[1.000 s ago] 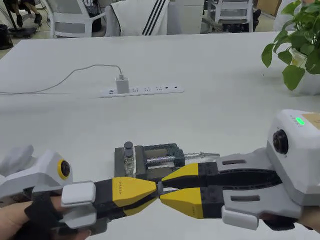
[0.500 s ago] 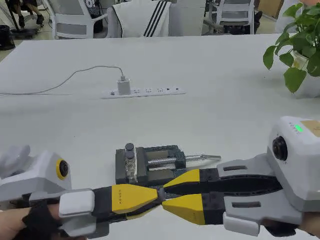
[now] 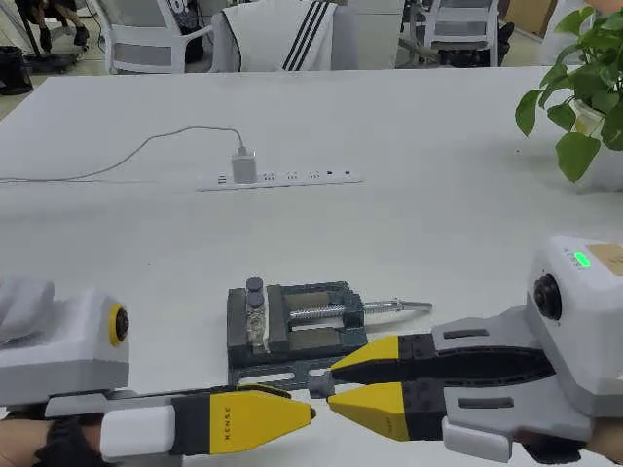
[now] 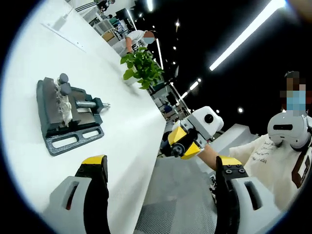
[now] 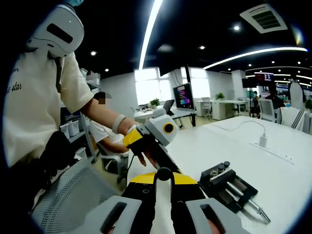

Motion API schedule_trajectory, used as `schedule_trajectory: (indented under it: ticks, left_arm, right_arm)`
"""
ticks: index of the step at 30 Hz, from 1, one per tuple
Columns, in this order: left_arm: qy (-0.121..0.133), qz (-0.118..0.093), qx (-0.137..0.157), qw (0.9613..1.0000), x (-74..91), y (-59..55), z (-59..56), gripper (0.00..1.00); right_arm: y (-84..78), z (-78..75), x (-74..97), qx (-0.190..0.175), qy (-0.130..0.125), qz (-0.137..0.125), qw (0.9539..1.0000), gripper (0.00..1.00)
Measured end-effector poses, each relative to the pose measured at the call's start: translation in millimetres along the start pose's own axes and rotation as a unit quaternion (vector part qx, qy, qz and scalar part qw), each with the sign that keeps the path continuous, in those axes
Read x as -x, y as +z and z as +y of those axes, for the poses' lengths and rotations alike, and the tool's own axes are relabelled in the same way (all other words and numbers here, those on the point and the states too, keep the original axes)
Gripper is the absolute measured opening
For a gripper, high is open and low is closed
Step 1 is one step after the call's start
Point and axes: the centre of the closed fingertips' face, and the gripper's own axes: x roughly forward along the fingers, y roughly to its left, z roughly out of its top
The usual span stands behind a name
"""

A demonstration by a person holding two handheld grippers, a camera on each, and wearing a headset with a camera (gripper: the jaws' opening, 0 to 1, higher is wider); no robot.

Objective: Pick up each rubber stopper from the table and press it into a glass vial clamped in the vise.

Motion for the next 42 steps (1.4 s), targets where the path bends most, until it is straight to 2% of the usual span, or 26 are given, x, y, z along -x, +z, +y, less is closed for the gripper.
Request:
schedule_trajectory:
  ticks: [3,7,9,12,14,17,18,20,21,22,23,24,27,28,30,33,35,36,38,41,42]
  left_arm:
    - [0.030,-0.003,-0.016,0.9994,4.1,2.9,11.5,0.99]
    - [0.049,-0.006,-0.023,0.9985,9.0,6.0,18.6,0.99]
    - [0.065,-0.014,-0.035,0.9972,12.1,9.7,23.5,0.99]
    - [0.092,-0.013,-0.062,0.9937,17.2,12.3,31.5,0.99]
    - [0.113,-0.013,-0.082,0.9901,21.1,14.2,36.4,0.99]
    - [0.147,-0.004,-0.121,0.9817,27.4,15.0,45.1,0.99]
    - [0.164,0.007,-0.136,0.9771,30.6,13.0,49.7,0.99]
    - [0.184,0.019,-0.156,0.9703,34.3,11.2,55.3,0.99]
    - [0.200,0.011,-0.164,0.9660,36.1,14.1,58.7,0.99]
    - [0.203,0.016,-0.171,0.9640,37.8,12.7,59.9,0.99]
    - [0.213,0.016,-0.185,0.9593,40.4,13.4,62.0,0.99]
    - [0.217,0.018,-0.191,0.9572,41.8,13.3,63.0,0.99]
    - [0.243,0.030,-0.221,0.9441,48.7,12.1,69.2,0.99]
    - [0.256,0.037,-0.232,0.9378,52.3,11.1,72.3,0.99]
    - [0.262,0.040,-0.242,0.9332,54.7,10.3,73.3,0.99]
    - [0.279,0.050,-0.262,0.9226,61.0,8.2,76.5,0.99]
    - [0.283,0.051,-0.264,0.9207,63.3,7.0,77.0,0.99]
    - [0.290,0.050,-0.269,0.9169,66.4,7.5,78.5,0.99]
    - [0.299,0.050,-0.275,0.9126,70.6,7.2,79.8,0.99]
    - [0.314,0.061,-0.294,0.9005,76.9,5.3,82.2,0.99]
    - [0.316,0.060,-0.295,0.8999,77.7,4.3,81.8,0.99]
  right_arm:
    - [-1.3,-0.4,0.1,-0.001,0.000,0.001,1.0000,0.05]
    - [-2.9,-0.7,0.4,0.000,-0.001,0.004,1.0000,0.05]
    - [-4.0,-1.0,0.6,-0.001,-0.001,0.006,1.0000,0.05]
    - [-6.3,-1.6,0.9,-0.001,-0.001,0.011,0.9999,0.05]
    - [-8.0,-1.8,0.9,-0.002,-0.001,0.014,0.9999,0.05]
    - [-10.0,-1.9,0.6,-0.004,0.000,0.018,0.9998,0.05]
    - [-10.7,-1.8,0.3,-0.003,0.001,0.019,0.9998,0.05]
    - [-11.7,-1.8,-0.3,-0.003,0.001,0.022,0.9998,0.05]
    - [-12.5,-2.0,-0.7,-0.001,0.002,0.024,0.9997,0.05]
    - [-13.4,-2.3,-1.0,0.000,0.002,0.025,0.9997,0.05]
    - [-14.5,-2.3,-1.3,-0.001,0.003,0.028,0.9996,0.05]
    - [-15.3,-2.6,-1.4,-0.001,0.003,0.030,0.9996,0.05]
    - [-19.9,-3.5,-1.5,-0.004,0.004,0.040,0.9992,0.05]
    - [-22.2,-3.9,-1.3,-0.005,0.005,0.045,0.9990,0.05]
    - [-25.2,-4.0,-0.8,-0.006,0.007,0.053,0.9986,0.05]
    - [-30.0,-5.3,0.4,-0.006,0.008,0.067,0.9977,0.05]
    - [-32.7,-6.7,1.0,-0.004,0.008,0.076,0.9971,0.05]
    - [-34.9,-7.2,1.3,-0.004,0.009,0.084,0.9964,0.05]
    - [-37.3,-7.9,1.4,0.001,0.012,0.096,0.9954,0.05]
    - [-40.9,-9.5,2.0,0.007,0.017,0.114,0.9933,0.05]
    - [-42.2,-10.7,2.2,0.009,0.017,0.120,0.9926,0.05]
